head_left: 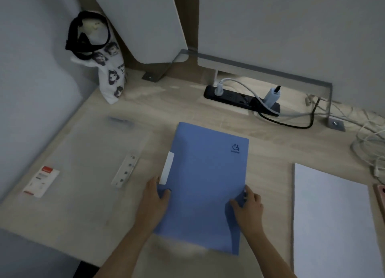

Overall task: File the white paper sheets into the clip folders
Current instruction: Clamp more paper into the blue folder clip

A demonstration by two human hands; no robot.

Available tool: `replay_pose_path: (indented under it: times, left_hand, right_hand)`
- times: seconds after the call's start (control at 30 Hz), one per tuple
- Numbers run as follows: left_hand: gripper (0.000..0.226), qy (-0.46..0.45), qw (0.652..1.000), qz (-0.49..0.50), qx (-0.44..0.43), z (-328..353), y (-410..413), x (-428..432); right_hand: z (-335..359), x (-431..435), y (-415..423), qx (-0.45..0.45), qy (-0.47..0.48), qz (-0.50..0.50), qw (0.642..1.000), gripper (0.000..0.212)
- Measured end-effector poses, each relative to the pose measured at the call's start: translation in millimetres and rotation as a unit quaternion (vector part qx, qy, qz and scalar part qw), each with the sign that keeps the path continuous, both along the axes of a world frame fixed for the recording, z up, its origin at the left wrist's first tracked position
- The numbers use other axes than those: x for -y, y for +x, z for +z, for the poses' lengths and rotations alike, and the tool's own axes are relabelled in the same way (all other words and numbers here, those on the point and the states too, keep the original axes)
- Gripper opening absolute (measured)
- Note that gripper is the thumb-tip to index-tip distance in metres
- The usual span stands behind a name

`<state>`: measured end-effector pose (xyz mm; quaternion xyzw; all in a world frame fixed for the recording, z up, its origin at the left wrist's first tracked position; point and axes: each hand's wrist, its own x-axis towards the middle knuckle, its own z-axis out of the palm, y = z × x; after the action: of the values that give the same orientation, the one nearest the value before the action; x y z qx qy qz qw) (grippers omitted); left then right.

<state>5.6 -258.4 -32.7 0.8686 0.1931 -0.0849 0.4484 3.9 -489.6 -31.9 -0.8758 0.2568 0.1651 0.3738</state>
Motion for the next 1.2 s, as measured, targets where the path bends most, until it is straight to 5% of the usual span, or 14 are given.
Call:
replay_pose_path:
  times: [0.13,0.27,0.4,0.5,0.53,0.6,0.7,0.83,0.97,1.2]
  left_hand:
    - [0.045,0.082,0.996,0.047,-0.002,5,14,-73]
    - [0.064,0.197,0.976,0.084,-0.037,11,24,-150]
    - [0.080,0.227,0.958,0.141,-0.107,4,30,-214]
    - [0.088,0.229,0.952,0.159,-0.126,-2,36,-242]
    - [0.089,0.232,0.951,0.160,-0.129,1,38,-245]
    - [0.086,0.222,0.950,0.169,-0.143,-4,38,-254]
    - [0.072,0.231,0.949,0.129,-0.173,-6,36,-260]
    - [0.066,0.156,0.954,0.194,-0.166,-1,32,-263]
    - [0.058,0.089,0.958,0.219,-0.161,4,18,-267]
    - [0.030,-0.115,0.961,0.235,-0.093,40,3,-217]
  right_hand:
    - [12,-30,6,0.091,-0.062,-0.041,0.993,0.065]
    - [38,-93,23,0.186,0.081,0.041,0.978,0.046]
    - [34,-172,36,0.085,0.262,0.116,0.954,0.038]
    - [15,-221,37,-0.080,0.335,0.087,0.935,0.064]
    - [11,-229,37,-0.139,0.361,0.055,0.920,0.060]
    - [6,-243,38,-0.188,0.403,-0.006,0.896,0.014]
    - [1,-257,44,-0.202,0.418,-0.046,0.885,0.026]
    - [0,-265,44,-0.185,0.388,-0.048,0.902,0.010]
    - [9,-271,35,-0.123,0.381,0.017,0.916,0.023]
    - [56,-203,50,0.030,0.468,0.054,0.882,0.020]
